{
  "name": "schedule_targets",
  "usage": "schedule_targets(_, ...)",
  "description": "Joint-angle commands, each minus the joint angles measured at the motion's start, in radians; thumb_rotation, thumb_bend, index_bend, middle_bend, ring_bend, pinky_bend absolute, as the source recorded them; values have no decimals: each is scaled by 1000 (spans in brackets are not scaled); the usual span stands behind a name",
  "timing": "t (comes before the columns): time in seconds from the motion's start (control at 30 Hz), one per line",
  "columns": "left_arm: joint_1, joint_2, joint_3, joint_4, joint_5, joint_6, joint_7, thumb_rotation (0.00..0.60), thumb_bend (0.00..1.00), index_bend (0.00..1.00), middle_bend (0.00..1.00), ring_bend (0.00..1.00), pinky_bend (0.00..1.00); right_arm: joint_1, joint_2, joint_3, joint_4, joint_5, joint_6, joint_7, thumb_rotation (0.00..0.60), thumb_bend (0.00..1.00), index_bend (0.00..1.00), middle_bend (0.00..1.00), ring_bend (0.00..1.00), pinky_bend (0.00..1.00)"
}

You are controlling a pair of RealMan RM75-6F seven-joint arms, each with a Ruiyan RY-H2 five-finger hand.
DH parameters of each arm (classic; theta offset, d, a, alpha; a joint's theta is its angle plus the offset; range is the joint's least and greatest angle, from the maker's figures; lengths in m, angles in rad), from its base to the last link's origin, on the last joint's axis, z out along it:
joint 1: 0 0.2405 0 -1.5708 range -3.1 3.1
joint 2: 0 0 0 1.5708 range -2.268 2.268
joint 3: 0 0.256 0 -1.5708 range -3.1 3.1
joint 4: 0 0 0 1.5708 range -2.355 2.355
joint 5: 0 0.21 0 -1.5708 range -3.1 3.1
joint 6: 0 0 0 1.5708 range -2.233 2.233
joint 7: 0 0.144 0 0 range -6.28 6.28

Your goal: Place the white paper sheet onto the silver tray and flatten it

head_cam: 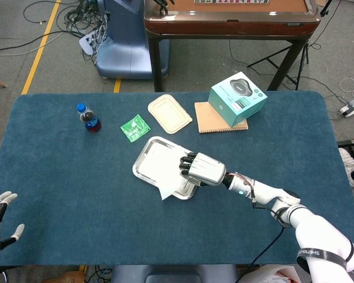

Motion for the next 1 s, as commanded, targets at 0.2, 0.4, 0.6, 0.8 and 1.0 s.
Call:
schedule_targets(0.2, -2, -6, -3, -6, -4, 0, 20, 600, 218, 222, 178, 175, 112, -2, -21, -32, 85, -7, 22, 48, 600, 492, 685, 460, 312, 428)
schedule_targets(0.4, -3, -8, -5, -14, -11, -2, 34, 600, 218, 222, 178, 175, 112, 1, -43, -57, 179, -13, 24, 91, 600, 492, 685, 460, 312, 428)
schedule_targets(0.6, -4, -12, -6, -20, -18, -4, 52, 600, 218, 222, 179, 175, 112, 2, -74, -67, 268, -2, 15, 127, 600, 492, 684, 460, 311, 428)
schedule_targets(0.8, -7, -11, -7, -21, -20, -8, 52, 600, 218, 222, 179, 175, 112, -2, -102, -76, 313, 9, 3, 143, 600, 493, 684, 459, 311, 420)
schedule_targets(1.0, -8, -11, -6, -19, -19, -10, 52, 600, 218, 222, 179, 175, 112, 2, -125, -77, 337, 24, -5, 150, 600, 492, 685, 451, 311, 404)
